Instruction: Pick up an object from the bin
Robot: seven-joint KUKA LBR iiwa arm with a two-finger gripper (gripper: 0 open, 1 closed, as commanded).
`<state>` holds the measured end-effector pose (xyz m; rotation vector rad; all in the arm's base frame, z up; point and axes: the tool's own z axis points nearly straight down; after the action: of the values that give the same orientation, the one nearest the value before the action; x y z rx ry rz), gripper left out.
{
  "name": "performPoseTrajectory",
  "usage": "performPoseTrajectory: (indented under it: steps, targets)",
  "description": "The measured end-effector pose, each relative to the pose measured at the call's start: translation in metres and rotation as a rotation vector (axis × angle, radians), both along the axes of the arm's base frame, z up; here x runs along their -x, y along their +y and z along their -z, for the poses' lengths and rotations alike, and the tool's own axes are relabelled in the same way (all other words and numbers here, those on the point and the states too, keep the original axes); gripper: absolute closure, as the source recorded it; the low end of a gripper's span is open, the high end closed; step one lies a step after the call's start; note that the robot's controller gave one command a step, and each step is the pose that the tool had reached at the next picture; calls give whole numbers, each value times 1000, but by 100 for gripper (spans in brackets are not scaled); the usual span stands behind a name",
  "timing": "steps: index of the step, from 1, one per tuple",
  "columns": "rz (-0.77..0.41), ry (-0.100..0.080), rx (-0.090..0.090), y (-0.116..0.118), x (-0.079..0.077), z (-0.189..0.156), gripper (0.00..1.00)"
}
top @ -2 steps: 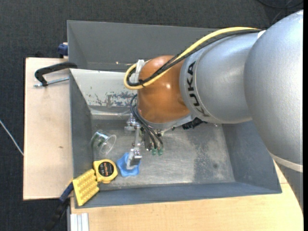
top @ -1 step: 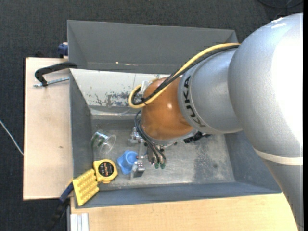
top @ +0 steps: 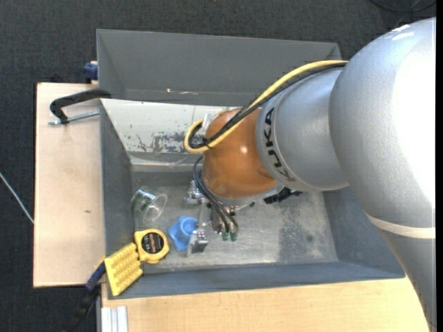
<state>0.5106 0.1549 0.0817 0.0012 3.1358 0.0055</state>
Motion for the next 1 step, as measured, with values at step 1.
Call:
performPoseTrajectory:
  steps: [1]
  targets:
    - [149, 6, 2, -5, 10, -13, 0]
